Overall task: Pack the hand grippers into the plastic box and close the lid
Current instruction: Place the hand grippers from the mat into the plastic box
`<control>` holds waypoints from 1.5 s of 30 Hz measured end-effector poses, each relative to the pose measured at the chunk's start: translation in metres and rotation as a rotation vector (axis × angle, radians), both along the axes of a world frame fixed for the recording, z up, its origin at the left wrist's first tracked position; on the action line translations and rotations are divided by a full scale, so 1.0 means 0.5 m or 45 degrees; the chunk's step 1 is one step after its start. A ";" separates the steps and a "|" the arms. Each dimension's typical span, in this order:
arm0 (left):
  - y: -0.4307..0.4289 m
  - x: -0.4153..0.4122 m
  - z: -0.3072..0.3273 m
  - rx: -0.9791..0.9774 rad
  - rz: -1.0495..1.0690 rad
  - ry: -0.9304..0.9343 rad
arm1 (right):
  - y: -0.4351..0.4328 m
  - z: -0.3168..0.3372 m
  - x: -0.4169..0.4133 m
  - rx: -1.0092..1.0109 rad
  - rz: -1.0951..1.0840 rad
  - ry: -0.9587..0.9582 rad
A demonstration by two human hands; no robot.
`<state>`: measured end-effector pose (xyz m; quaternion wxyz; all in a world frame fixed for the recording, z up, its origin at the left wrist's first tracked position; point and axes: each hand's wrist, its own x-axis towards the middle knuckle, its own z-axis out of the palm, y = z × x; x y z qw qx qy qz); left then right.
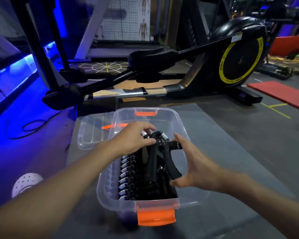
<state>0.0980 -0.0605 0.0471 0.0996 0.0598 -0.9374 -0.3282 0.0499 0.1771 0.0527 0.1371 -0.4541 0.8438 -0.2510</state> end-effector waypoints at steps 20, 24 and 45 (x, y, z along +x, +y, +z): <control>-0.004 -0.005 -0.117 -0.192 -0.104 -0.337 | 0.007 -0.090 -0.081 0.062 -0.163 0.302; -0.004 -0.013 -0.147 -0.260 -0.108 -0.425 | 0.004 -0.106 -0.082 0.016 -0.185 0.261; 0.078 -0.028 -0.172 -0.619 -0.469 -0.393 | 0.003 -0.119 -0.094 -0.051 -0.163 0.215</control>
